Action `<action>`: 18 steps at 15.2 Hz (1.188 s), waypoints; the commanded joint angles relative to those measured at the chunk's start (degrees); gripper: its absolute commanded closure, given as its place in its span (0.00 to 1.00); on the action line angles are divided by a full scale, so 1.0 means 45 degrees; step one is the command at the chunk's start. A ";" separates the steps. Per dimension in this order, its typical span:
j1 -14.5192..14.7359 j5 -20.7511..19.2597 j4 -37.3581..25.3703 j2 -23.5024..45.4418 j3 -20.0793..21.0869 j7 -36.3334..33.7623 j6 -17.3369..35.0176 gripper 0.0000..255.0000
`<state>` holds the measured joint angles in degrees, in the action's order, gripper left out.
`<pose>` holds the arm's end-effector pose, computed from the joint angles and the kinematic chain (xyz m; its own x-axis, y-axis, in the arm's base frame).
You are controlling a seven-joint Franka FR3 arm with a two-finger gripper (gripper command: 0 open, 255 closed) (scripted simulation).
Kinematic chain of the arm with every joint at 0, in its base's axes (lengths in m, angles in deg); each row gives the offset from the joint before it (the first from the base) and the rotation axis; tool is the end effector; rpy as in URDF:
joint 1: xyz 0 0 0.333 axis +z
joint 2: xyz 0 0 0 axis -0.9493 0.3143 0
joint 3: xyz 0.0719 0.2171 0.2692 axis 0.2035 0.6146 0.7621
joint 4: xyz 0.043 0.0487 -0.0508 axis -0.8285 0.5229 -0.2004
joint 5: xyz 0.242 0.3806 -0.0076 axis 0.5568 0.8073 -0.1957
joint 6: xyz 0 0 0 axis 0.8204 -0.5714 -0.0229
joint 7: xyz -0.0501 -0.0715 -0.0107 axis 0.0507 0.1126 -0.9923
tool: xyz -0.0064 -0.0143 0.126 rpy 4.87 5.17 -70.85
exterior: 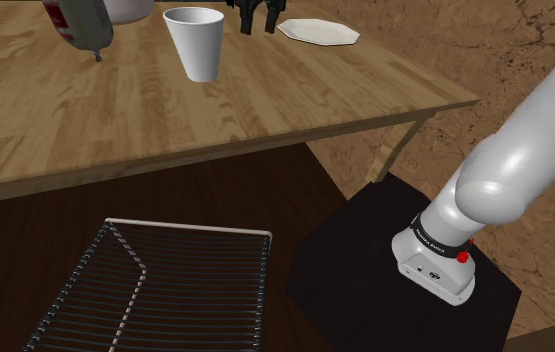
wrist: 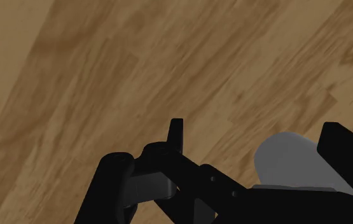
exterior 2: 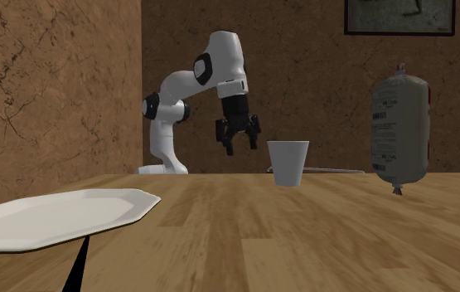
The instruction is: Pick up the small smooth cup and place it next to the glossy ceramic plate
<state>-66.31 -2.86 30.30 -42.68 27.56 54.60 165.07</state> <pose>0.5800 0.1788 0.6463 0.9646 0.2591 0.0491 0.2637 -0.9493 -0.1711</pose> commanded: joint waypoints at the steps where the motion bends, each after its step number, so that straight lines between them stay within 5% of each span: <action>1: 0.0131 -0.0012 -0.1124 0.0800 0.0142 -0.0163 -0.0056 0.00; 7: 0.0613 -0.0325 -0.5684 0.3713 0.0471 -0.0656 -0.0988 0.00; 18: 0.0675 -0.0264 -0.3831 0.3328 0.0508 -0.0546 0.0493 0.00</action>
<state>-63.27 -4.06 12.92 -27.66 29.84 52.13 167.18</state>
